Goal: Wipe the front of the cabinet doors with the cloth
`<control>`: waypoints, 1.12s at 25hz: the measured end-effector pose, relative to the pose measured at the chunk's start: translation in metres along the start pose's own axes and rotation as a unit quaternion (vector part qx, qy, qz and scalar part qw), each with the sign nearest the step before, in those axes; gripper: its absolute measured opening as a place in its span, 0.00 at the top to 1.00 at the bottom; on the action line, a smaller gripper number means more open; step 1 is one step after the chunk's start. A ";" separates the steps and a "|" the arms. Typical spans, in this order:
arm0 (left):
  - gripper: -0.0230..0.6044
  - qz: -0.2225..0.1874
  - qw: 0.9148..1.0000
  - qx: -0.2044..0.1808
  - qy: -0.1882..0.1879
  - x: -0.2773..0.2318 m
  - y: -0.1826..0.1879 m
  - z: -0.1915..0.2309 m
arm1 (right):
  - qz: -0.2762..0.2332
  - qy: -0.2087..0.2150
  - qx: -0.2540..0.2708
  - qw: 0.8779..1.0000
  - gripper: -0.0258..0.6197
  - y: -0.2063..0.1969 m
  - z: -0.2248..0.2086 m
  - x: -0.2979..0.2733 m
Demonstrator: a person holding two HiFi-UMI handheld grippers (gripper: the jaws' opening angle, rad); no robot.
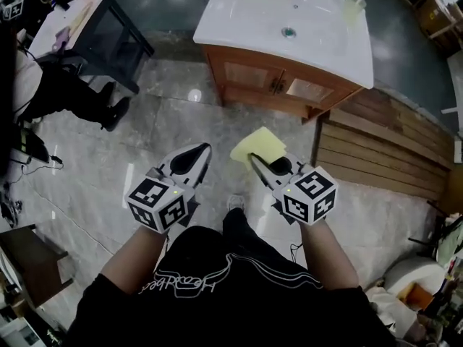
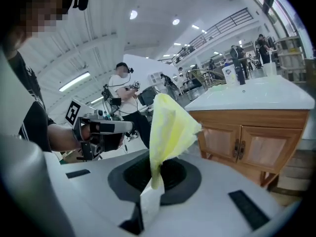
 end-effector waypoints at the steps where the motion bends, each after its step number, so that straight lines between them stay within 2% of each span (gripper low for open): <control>1: 0.95 -0.001 1.000 -0.003 -0.001 -0.007 0.003 0.006 | 0.003 -0.007 0.003 1.000 0.90 0.002 -0.006 -0.004; 4: 0.95 -0.003 1.000 -0.005 0.001 -0.020 0.004 0.028 | 0.020 -0.026 0.018 0.999 0.90 0.003 -0.019 -0.024; 7: 0.95 0.001 1.000 0.009 0.000 -0.035 -0.001 0.053 | 0.034 -0.040 0.018 0.998 0.90 0.002 -0.032 -0.045; 11: 0.95 0.012 1.000 0.013 -0.002 -0.060 -0.004 0.089 | 0.059 -0.082 0.042 0.994 0.90 0.009 -0.062 -0.075; 13: 0.95 0.018 1.000 0.013 0.006 -0.069 -0.005 0.109 | 0.066 -0.098 0.037 0.992 0.90 0.013 -0.074 -0.089; 17: 0.95 0.025 1.000 0.009 0.007 -0.092 0.002 0.145 | 0.057 -0.120 0.017 0.991 0.90 0.027 -0.099 -0.121; 22: 0.95 0.041 0.999 0.001 0.024 -0.120 -0.005 0.187 | 0.073 -0.163 0.044 0.983 0.90 0.029 -0.128 -0.178; 28: 0.95 0.056 0.998 0.011 0.019 -0.141 -0.009 0.217 | 0.067 -0.172 0.055 0.981 0.90 0.034 -0.146 -0.238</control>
Point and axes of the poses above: the fingertips, and each gripper's own axes: x backward along the fingers, z to its left, y out of its top, the point moved 2 cm from there along x, backward along the fingers, and after that the axes turned 1 degree about -x, right-handed, at the moved point
